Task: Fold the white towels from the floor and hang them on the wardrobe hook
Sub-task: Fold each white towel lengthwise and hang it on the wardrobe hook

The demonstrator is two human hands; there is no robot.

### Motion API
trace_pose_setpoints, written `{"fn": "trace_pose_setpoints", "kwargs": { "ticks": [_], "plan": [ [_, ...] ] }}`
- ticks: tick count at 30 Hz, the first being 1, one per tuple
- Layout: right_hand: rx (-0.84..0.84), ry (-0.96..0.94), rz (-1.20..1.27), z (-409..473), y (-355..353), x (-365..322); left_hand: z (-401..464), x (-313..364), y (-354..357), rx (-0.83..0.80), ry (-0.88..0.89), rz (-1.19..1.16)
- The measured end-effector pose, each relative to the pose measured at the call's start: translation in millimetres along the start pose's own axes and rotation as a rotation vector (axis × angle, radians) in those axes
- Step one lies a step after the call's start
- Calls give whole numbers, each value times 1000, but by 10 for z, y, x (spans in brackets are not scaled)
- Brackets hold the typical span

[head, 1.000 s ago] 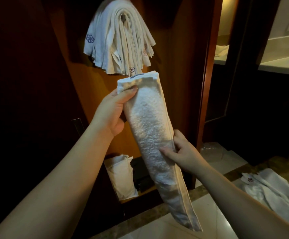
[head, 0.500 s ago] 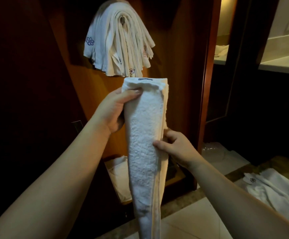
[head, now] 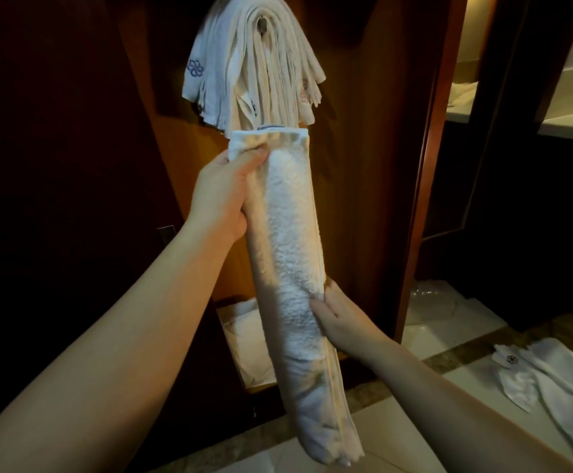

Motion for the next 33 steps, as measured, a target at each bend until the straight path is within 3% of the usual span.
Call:
{"fn": "trace_pose_setpoints", "kwargs": {
  "ticks": [11,20,23,27,29,33],
  "plan": [
    [-57,103,-334,59,-381,-34,121,-69,51,-65,-40,39],
    [-97,190,-356,54,-387,-53,129,-9,168,-64,-28,123],
    [-44,178,-76,12,-405,-29,149,92,138,-46,-9,63],
    [59,181,714,-50,-328,87,236,143,39,29,-59,-75],
    [17,163,814,-52,-224,121,273,91,13,50,-102,-141],
    [-94,230,744,-123,-10,259,354,-65,-69,97,-184,-210]
  ]
}}
Point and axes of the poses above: each hand's wrist, its own z-axis towards the middle knuckle, its own y-axis out of the palm, x = y × z, the point moved 10 cm from there along z, towards the middle knuckle, and after that the axes turned 2 degrees about -x, right-handed, at the moved point
